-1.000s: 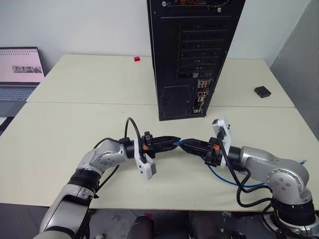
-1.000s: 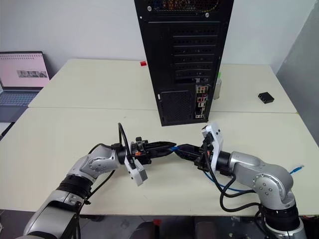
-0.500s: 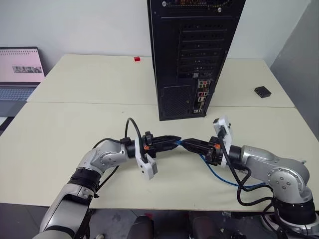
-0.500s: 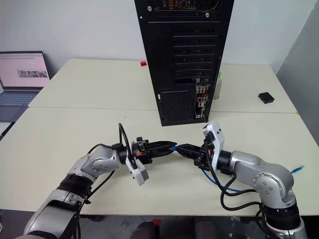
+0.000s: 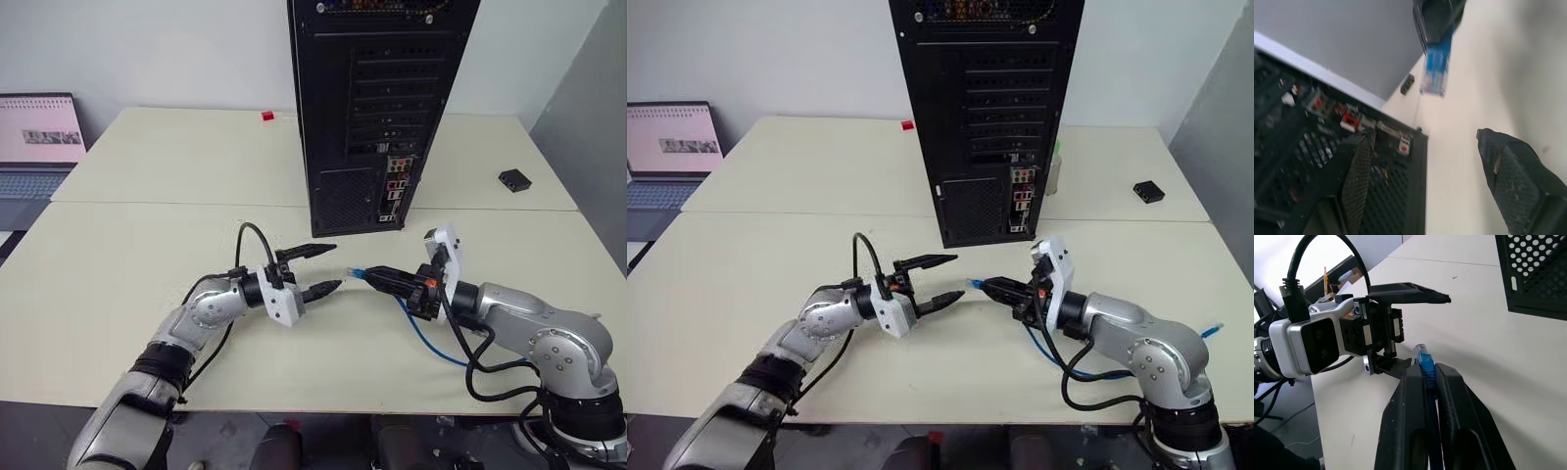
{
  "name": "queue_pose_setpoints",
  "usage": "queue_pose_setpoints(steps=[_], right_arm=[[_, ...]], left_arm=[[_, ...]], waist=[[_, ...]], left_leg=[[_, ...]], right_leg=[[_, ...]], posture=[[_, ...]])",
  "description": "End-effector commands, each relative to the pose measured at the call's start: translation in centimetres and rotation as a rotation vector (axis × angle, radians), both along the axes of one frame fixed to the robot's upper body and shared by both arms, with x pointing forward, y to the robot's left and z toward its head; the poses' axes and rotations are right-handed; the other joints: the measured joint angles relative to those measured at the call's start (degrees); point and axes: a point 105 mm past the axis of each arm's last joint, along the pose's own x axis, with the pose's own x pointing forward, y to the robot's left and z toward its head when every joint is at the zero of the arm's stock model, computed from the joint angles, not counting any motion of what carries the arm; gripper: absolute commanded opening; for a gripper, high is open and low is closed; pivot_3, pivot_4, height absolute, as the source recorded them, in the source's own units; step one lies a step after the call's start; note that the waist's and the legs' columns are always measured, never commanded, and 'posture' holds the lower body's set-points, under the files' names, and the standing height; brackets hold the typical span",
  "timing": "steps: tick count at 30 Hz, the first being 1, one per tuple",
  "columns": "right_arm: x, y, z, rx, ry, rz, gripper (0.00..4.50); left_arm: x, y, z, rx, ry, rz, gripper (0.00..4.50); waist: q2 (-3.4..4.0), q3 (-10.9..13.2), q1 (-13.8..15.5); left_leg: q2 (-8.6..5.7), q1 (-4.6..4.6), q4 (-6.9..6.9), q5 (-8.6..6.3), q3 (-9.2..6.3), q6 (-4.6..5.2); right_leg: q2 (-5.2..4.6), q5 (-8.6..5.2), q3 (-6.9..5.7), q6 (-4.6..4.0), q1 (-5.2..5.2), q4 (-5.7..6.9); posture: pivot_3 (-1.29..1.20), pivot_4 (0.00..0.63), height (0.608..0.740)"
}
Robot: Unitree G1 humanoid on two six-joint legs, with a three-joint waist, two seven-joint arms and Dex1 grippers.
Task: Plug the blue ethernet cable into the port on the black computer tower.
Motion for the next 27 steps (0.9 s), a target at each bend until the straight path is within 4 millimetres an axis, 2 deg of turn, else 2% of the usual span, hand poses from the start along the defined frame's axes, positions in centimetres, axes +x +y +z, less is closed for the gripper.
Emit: queue_pose_setpoints(steps=[1,6,14,27], right_arm=[[1.8,-1.9,2.7,-0.069,-0.237,-0.223,0.0],[4.0,-2.4,3.9,-0.147,-0.413,-0.491,0.0],[6.2,-1.7,4.3,-0.145,-0.495,-0.699,0.0],[8.0,-0.5,4.3,-0.121,-0.5,-0.745,0.0]], left_arm=[[-0.1,-0.7,1.9,-0.201,0.295,0.05,3.41],[-0.2,-2.1,3.3,-0.338,0.506,0.142,3.41],[0.9,-3.6,4.5,-0.393,0.595,0.266,3.41],[1.8,-3.7,5.0,-0.409,0.602,0.308,3.41]], waist=[[0.0,0.0,0.0],[0.01,0.0,0.0],[0.01,0.0,0.1],[0.01,0.0,0.1]], left_leg=[[0.0,-0.01,0.0,0.0,-0.01,0.0],[-0.01,0.0,0.02,0.0,-0.09,0.0],[-0.01,0.02,0.0,0.02,-0.06,-0.03],[-0.02,0.0,-0.02,0.03,0.02,-0.04]], right_leg=[[0.0,0.0,-0.02,0.0,-0.01,0.0],[0.04,-0.01,-0.04,0.01,-0.01,0.06],[0.05,0.0,-0.01,0.0,-0.02,0.03],[0.03,0.0,0.07,-0.01,-0.07,0.01]], posture=[[0.0,0.15,0.74],[0.0,0.15,0.74],[0.0,0.15,0.74],[0.0,0.15,0.74]])
